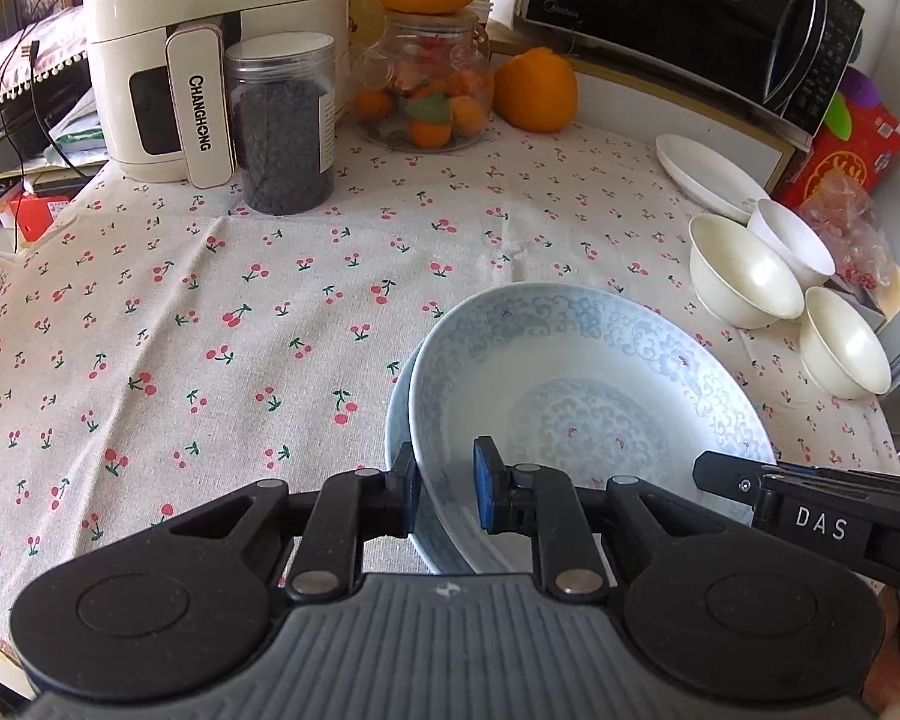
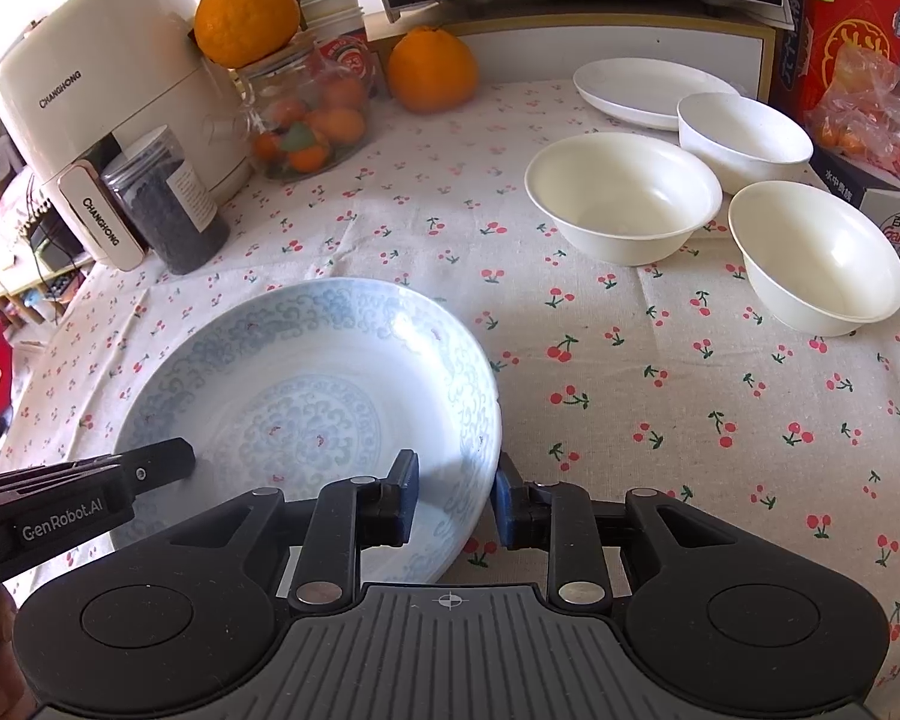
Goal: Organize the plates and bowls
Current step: 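Lower the held plate with the left gripper onto the first plate, then settle the stacked plates with the left gripper still on the rim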
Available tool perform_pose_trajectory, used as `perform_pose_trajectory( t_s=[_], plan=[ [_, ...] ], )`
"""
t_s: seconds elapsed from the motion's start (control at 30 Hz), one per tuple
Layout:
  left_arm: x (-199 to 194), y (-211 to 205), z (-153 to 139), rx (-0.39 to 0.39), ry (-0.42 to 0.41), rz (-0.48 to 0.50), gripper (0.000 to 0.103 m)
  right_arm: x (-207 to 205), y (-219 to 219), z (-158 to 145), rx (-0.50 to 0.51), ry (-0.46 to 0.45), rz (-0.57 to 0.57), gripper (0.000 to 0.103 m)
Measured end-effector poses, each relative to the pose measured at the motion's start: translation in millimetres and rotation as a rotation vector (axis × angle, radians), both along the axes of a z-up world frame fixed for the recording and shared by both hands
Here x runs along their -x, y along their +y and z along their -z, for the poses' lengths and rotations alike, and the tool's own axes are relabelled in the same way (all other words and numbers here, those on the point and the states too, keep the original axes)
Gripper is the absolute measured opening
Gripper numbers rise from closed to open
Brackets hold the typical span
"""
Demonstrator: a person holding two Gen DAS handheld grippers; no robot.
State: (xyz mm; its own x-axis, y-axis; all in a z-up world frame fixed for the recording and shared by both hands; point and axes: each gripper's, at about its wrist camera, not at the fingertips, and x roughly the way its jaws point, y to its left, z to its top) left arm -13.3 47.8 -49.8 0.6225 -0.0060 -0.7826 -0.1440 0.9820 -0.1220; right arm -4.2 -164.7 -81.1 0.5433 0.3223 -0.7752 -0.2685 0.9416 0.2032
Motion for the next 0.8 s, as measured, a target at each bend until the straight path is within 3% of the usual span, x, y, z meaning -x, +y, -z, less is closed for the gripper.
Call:
perform_pose_trajectory(
  t_s=[0.17,0.33,0.67,0.8],
  plan=[
    [2,-10,-3,-0.107,-0.023,0.028,0.018,3,7,0,0.056,-0.025,-0.026,0.027],
    [2,-14,-2,-0.145,-0.024,0.041,0.021,3,8,1,0.067,-0.031,-0.027,0.027],
    [1,-12,-2,-0.133,-0.012,0.038,0.026,3,10,1,0.091,-0.036,-0.038,0.027],
    [-1,-6,1,-0.083,0.015,0.017,0.027,2,7,1,0.067,-0.017,-0.031,0.027]
  ],
)
